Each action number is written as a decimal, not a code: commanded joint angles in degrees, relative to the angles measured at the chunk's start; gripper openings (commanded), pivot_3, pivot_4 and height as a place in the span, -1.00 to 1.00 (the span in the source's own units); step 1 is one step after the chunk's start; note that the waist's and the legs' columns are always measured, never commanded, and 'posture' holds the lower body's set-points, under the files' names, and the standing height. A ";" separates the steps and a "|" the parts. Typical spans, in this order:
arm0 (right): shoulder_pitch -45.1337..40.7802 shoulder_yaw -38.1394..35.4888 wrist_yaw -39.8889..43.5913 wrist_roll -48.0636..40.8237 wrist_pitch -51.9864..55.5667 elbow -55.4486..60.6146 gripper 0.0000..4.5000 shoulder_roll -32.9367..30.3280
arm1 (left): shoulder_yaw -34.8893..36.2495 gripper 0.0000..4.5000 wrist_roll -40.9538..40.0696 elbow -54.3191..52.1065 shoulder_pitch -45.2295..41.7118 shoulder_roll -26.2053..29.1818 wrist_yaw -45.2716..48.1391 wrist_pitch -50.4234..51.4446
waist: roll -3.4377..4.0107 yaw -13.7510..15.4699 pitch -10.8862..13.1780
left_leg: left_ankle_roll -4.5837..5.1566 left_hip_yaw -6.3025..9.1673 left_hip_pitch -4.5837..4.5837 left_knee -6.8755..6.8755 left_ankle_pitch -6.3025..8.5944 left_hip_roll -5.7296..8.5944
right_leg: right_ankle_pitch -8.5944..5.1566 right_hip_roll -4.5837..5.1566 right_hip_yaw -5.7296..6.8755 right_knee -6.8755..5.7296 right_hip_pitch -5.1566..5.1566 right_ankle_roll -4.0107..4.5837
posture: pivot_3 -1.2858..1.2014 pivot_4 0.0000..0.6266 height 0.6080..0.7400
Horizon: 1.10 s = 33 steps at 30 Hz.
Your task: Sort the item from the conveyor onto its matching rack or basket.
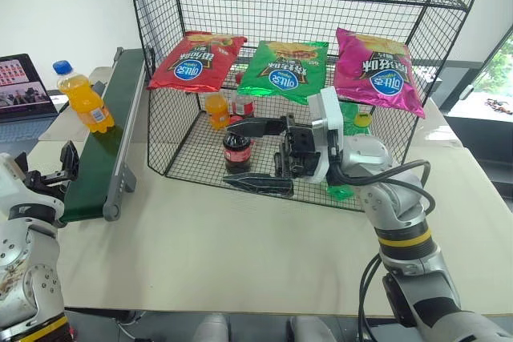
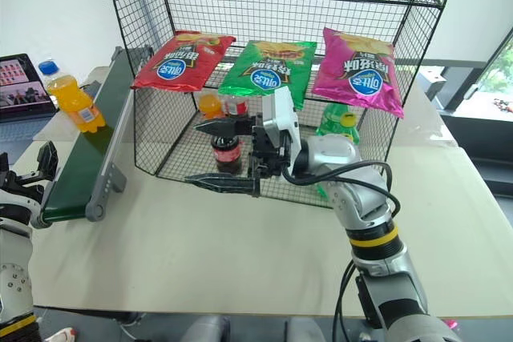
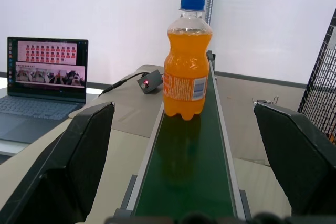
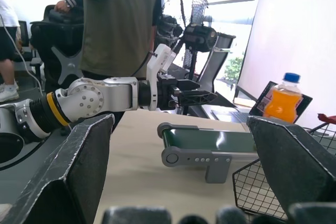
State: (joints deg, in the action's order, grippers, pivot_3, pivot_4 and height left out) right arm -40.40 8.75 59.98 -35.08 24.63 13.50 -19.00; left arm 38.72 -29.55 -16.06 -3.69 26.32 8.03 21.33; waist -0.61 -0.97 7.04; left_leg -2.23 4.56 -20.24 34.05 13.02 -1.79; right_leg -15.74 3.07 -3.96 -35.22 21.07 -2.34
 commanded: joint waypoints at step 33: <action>-1.15 -1.88 -1.93 -2.63 1.28 3.56 1.00 -0.03 | 0.41 0.07 -2.85 0.25 0.00 3.18 2.80 3.63 | 0.04 0.15 0.01 | -0.01 0.00 0.02 -0.07 0.00 0.01 | 0.00 0.03 0.00 0.01 0.01 0.00 | 0.03 -0.52 0.97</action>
State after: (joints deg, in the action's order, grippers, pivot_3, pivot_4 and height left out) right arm -41.30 8.30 58.61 -36.41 25.67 14.68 -19.00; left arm 38.76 -30.64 -12.88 -4.26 29.50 10.23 23.97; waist -0.58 -0.82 7.05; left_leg -2.24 4.56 -20.22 33.98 13.02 -1.79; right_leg -15.74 3.10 -3.95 -35.20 21.09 -2.33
